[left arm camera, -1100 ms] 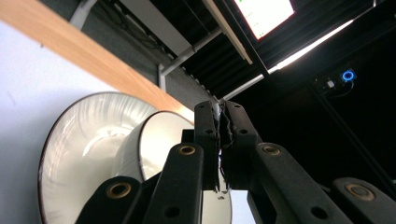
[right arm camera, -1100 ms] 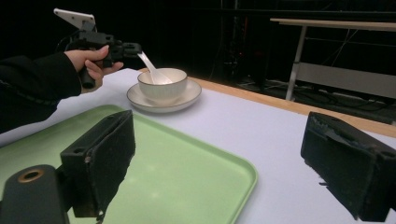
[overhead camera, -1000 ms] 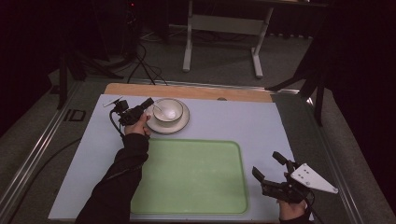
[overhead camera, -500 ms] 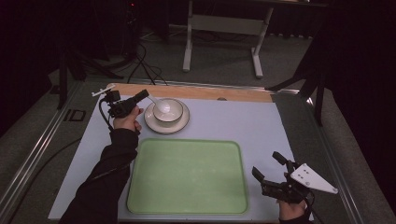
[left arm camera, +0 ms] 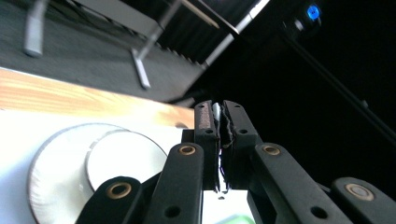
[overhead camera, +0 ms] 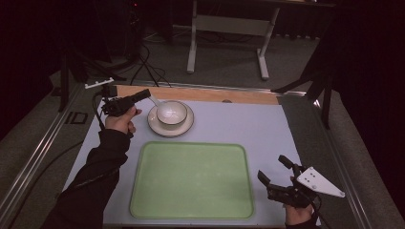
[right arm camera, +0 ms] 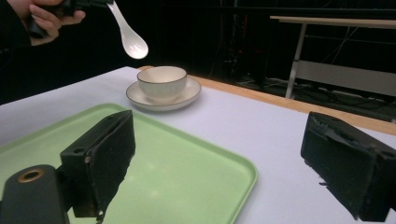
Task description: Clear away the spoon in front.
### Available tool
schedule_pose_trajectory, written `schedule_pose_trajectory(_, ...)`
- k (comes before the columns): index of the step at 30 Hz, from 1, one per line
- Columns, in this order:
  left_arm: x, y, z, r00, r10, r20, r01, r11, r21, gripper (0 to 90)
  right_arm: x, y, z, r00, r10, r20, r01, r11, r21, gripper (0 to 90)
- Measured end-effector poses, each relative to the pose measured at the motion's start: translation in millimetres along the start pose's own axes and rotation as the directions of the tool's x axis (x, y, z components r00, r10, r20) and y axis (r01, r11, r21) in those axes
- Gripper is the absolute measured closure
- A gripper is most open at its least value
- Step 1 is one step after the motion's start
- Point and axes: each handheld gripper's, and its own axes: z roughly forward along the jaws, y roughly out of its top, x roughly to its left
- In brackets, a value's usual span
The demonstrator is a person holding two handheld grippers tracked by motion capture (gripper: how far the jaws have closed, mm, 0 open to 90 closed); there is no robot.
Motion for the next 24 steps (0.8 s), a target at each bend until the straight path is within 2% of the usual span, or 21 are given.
schedule_pose_trajectory(1, -2.9, 1.2, -0.6, 0.9999, 0.012, 0.0, -0.012, 0.9998, 0.017, 86.0, 0.0, -0.1, 0.3, 1.0, 0.001, -0.002, -0.001, 1.0, 0.001, 9.9)
schedule_pose_trajectory(3, -9.5, 3.1, -1.3, 0.9983, 0.051, 0.029, -0.052, 0.9972, 0.053, 86.0, -0.1, -0.1, 0.9, 1.0, -0.002, -0.004, 0.002, 1.0, 0.002, 10.0)
schedule_pose_trajectory(4, -11.6, 3.3, -1.7, 0.9978, 0.058, 0.034, -0.06, 0.9963, 0.063, 86.0, -0.1, -0.2, 1.3, 1.0, -0.002, -0.006, 0.002, 1.0, 0.004, 9.9)
schedule_pose_trajectory(6, -16.3, 2.9, -2.3, 0.995, 0.069, 0.072, -0.075, 0.9935, 0.086, 86.0, 0.1, -0.2, 1.3, 1.0, -0.004, -0.007, 0.004, 1.0, 0.005, 10.0)
schedule_pose_trajectory(8, -21.1, 1.7, -2.3, 0.9921, 0.085, 0.093, -0.096, 0.9876, 0.125, 86.0, 0.2, -0.1, 0.8, 1.0, -0.005, -0.005, 0.005, 1.0, 0.002, 10.0)
schedule_pose_trajectory(9, -22.8, 0.8, -2.0, 0.9894, 0.084, 0.119, -0.102, 0.9833, 0.151, 86.0, 0.2, -0.1, 0.7, 1.0, -0.004, -0.005, 0.004, 1.0, 0.002, 10.0)
schedule_pose_trajectory(11, -24.8, -0.3, -1.9, 0.9858, 0.093, 0.14, -0.119, 0.9739, 0.193, 86.0, -0.1, -0.2, 0.8, 1.0, -0.002, -0.005, 0.002, 1.0, 0.004, 9.9)
schedule_pose_trajectory(12, -24.8, -0.3, -1.9, 0.9858, 0.093, 0.14, -0.119, 0.9739, 0.193, 86.0, -0.1, -0.2, 0.8, 1.0, -0.002, -0.005, 0.002, 1.0, 0.004, 9.9)
schedule_pose_trajectory(13, -26.6, -2.2, -2.0, 0.9815, 0.096, 0.165, -0.134, 0.9633, 0.233, 86.0, -0.1, -0.3, 0.8, 1.0, -0.002, -0.005, 0.002, 1.0, 0.004, 9.9)
schedule_pose_trajectory(15, -28.0, -4.4, -1.9, 0.9769, 0.104, 0.187, -0.151, 0.9532, 0.262, 85.9, -0.1, -0.3, 0.8, 1.0, -0.002, -0.005, 0.002, 1.0, 0.004, 10.0)
schedule_pose_trajectory(18, -31.1, -7.8, -1.2, 0.9716, 0.109, 0.21, -0.172, 0.9339, 0.313, 85.9, 0.3, -0.2, 1.0, 1.0, -0.004, -0.005, 0.004, 1.0, 0.006, 9.9)
schedule_pose_trajectory(21, -35.2, -10.3, -0.7, 0.9652, 0.114, 0.235, -0.197, 0.9097, 0.366, 85.9, 0.2, -0.6, 1.3, 1.0, -0.002, -0.006, 0.002, 1.0, 0.009, 9.9)
schedule_pose_trajectory(24, -38.8, -13.7, 1.2, 0.9661, 0.108, 0.234, -0.2, 0.8866, 0.417, 85.9, -0.5, -1.1, 1.7, 1.0, 0.005, -0.008, -0.005, 1.0, 0.011, 10.0)
